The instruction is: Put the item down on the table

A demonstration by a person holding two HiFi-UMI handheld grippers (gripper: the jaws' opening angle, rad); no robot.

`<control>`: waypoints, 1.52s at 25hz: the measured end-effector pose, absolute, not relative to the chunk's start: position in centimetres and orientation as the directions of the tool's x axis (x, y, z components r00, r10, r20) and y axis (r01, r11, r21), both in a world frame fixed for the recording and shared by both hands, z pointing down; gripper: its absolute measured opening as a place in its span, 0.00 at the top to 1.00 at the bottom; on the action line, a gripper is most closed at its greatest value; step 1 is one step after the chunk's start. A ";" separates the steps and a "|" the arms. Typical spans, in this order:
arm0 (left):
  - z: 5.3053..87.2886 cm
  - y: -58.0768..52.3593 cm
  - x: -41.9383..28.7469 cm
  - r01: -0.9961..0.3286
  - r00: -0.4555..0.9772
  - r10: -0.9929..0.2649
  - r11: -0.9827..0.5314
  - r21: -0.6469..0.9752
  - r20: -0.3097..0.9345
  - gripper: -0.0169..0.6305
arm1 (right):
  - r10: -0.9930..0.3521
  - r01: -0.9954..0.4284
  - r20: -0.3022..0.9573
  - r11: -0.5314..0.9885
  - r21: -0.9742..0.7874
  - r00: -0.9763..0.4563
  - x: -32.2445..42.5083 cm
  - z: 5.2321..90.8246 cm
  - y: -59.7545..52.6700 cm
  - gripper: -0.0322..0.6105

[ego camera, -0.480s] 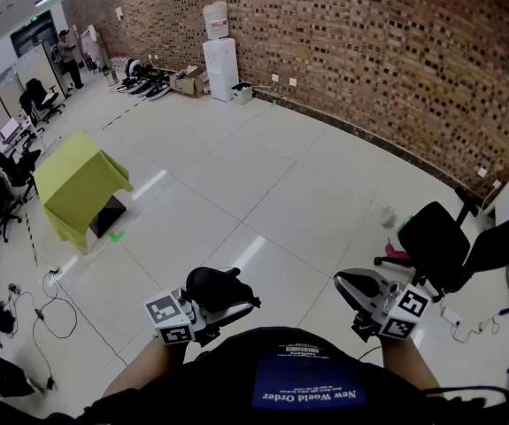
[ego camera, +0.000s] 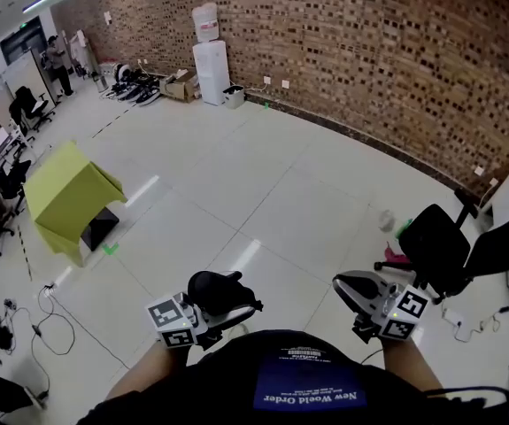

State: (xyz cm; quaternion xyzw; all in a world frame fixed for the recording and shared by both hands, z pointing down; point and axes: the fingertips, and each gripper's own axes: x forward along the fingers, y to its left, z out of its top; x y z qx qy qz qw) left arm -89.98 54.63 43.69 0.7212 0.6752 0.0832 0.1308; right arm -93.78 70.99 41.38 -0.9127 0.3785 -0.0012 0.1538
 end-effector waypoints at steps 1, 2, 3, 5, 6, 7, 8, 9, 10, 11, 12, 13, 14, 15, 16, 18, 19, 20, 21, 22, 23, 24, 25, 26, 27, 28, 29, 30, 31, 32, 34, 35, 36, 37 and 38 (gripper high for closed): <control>43.7 54.4 -88.6 0.953 0.068 0.996 -0.045 0.299 -0.064 0.45 | -0.688 -0.688 -0.110 -0.673 -0.272 0.717 -92.5 41.3 70.8 0.97; 43.6 54.0 -87.0 0.954 0.062 0.995 -0.038 0.298 -0.072 0.45 | -0.681 -0.681 -0.104 -0.684 -0.264 0.725 -91.1 41.2 70.6 0.97; 43.3 53.6 -85.2 0.954 0.058 0.995 -0.032 0.299 -0.078 0.45 | -0.671 -0.669 -0.094 -0.697 -0.258 0.735 -89.5 41.3 70.5 0.97; 42.6 52.3 -81.5 0.955 0.052 0.995 -0.025 0.296 -0.084 0.45 | -0.652 -0.649 -0.082 -0.719 -0.248 0.754 -86.3 41.1 69.9 0.97; 42.1 51.7 -79.6 0.958 0.048 0.995 -0.022 0.287 -0.084 0.45 | -0.646 -0.644 -0.083 -0.726 -0.244 0.759 -84.7 40.7 69.4 0.97; 41.6 51.0 -77.8 0.961 0.043 0.996 -0.019 0.275 -0.082 0.45 | -0.640 -0.639 -0.085 -0.731 -0.240 0.764 -83.1 40.3 68.9 0.97; 41.2 50.4 -75.9 0.965 0.039 0.996 -0.017 0.263 -0.078 0.45 | -0.634 -0.634 -0.088 -0.736 -0.237 0.768 -81.5 39.9 68.4 0.97; 41.0 49.8 -74.2 0.967 0.035 0.997 -0.015 0.254 -0.073 0.45 | -0.627 -0.628 -0.091 -0.742 -0.235 0.774 -79.9 39.6 68.0 0.97; 40.9 49.2 -72.5 0.968 0.031 0.997 -0.013 0.249 -0.070 0.45 | -0.620 -0.623 -0.094 -0.747 -0.234 0.779 -78.4 39.6 67.6 0.97; 40.8 48.8 -70.9 0.969 0.028 0.997 -0.010 0.247 -0.068 0.45 | -0.615 -0.618 -0.094 -0.750 -0.237 0.783 -76.9 39.5 67.2 0.97; 40.9 48.4 -69.5 0.969 0.024 0.997 -0.006 0.247 -0.067 0.45 | -0.612 -0.613 -0.091 -0.752 -0.240 0.786 -75.5 39.6 66.9 0.97; 41.0 48.2 -68.2 0.969 0.019 0.998 -0.002 0.247 -0.066 0.45 | -0.610 -0.611 -0.088 -0.754 -0.241 0.788 -74.2 39.7 66.6 0.97; 41.2 48.1 -67.0 0.969 0.014 0.998 0.002 0.247 -0.064 0.45 | -0.608 -0.609 -0.087 -0.756 -0.241 0.789 -72.9 39.8 66.5 0.97; 41.4 48.1 -66.1 0.969 0.010 0.998 0.005 0.248 -0.062 0.45 | -0.607 -0.608 -0.086 -0.756 -0.242 0.790 -71.8 39.8 66.5 0.97; 41.4 48.2 -65.2 0.968 0.009 0.998 0.007 0.252 -0.061 0.45 | -0.607 -0.607 -0.084 -0.756 -0.246 0.790 -70.8 39.9 66.6 0.97; 41.4 48.7 -63.4 0.963 0.012 0.998 0.005 0.268 -0.063 0.45 | -0.614 -0.610 -0.077 -0.748 -0.259 0.786 -68.9 39.7 66.8 0.97; 41.4 49.1 -62.5 0.962 0.015 0.998 0.004 0.275 -0.064 0.45 | -0.619 -0.614 -0.074 -0.744 -0.263 0.782 -68.0 39.7 67.1 0.97; 41.5 49.7 -61.7 0.961 0.017 0.998 0.001 0.277 -0.063 0.45 | -0.623 -0.617 -0.072 -0.741 -0.265 0.779 -67.0 39.9 67.6 0.97; 41.7 50.5 -60.8 0.961 0.020 0.998 -0.003 0.277 -0.059 0.45 | -0.626 -0.620 -0.071 -0.738 -0.268 0.776 -66.0 40.2 68.3 0.97; 41.9 51.3 -60.0 0.961 0.024 0.998 -0.008 0.275 -0.054 0.45 | -0.629 -0.621 -0.071 -0.734 -0.274 0.774 -65.0 40.6 69.2 0.97; 42.1 52.1 -59.1 0.962 0.031 0.998 -0.016 0.274 -0.050 0.45 | -0.633 -0.625 -0.072 -0.729 -0.280 0.771 -63.9 40.8 70.1 0.97; 42.1 53.0 -58.2 0.962 0.041 0.998 -0.027 0.272 -0.046 0.45 | -0.641 -0.633 -0.074 -0.721 -0.283 0.764 -62.7 40.9 71.1 0.97; 42.1 53.9 -57.3 0.962 0.055 0.998 -0.042 0.268 -0.043 0.45 | -0.654 -0.646 -0.077 -0.710 -0.280 0.752 -61.5 40.8 72.0 0.97; 42.1 54.8 -56.3 0.962 0.075 0.996 -0.061 0.265 -0.042 0.45 | -0.672 -0.665 -0.079 -0.696 -0.273 0.736 -60.2 40.7 72.9 0.97; 42.1 55.6 -55.3 0.961 0.098 0.994 -0.083 0.264 -0.045 0.45 | -0.692 -0.684 -0.079 -0.680 -0.264 0.718 -58.9 40.7 73.7 0.97; 42.1 56.4 -54.4 0.959 0.123 0.991 -0.106 0.264 -0.049 0.45 | -0.711 -0.702 -0.076 -0.663 -0.259 0.699 -57.5 40.8 74.5 0.97; 42.0 57.3 -53.4 0.957 0.145 0.988 -0.125 0.262 -0.057 0.45 | -0.728 -0.718 -0.073 -0.647 -0.256 0.682 -56.1 40.9 75.3 0.97; 41.8 58.2 -52.5 0.956 0.164 0.984 -0.142 0.258 -0.066 0.45 | -0.745 -0.734 -0.071 -0.630 -0.255 0.664 -54.7 40.8 76.2 0.97; 41.5 59.1 -51.6 0.954 0.184 0.980 -0.160 0.255 -0.073 0.45 | -0.762 -0.751 -0.071 -0.611 -0.251 0.644 -53.3 40.5 77.0 0.97; 41.2 60.0 -50.6 0.950 0.206 0.976 -0.181 0.254 -0.076 0.45 | -0.779 -0.769 -0.073 -0.591 -0.244 0.622 -51.9 40.1 77.8 0.97; 40.8 61.5 -48.4 0.937 0.254 0.964 -0.225 0.266 -0.082 0.45 | -0.810 -0.802 -0.077 -0.554 -0.226 0.581 -49.2 39.4 79.3 0.97; 40.7 62.1 -47.3 0.930 0.274 0.958 -0.240 0.278 -0.088 0.45 | -0.821 -0.813 -0.077 -0.540 -0.218 0.566 -47.9 39.2 79.9 0.97; 40.8 62.7 -46.3 0.925 0.287 0.954 -0.252 0.286 -0.089 0.45 | -0.829 -0.821 -0.074 -0.529 -0.213 0.554 -46.6 39.2 80.4 0.97; 41.1 63.3 -45.4 0.922 0.296 0.951 -0.262 0.284 -0.083 0.45 | -0.837 -0.827 -0.070 -0.520 -0.212 0.543 -45.3 39.3 80.8 0.97; 41.2 63.7 -44.6 0.922 0.301 0.950 -0.269 0.277 -0.080 0.45 | -0.844 -0.833 -0.065 -0.510 -0.215 0.533 -44.0 39.6 81.0 0.97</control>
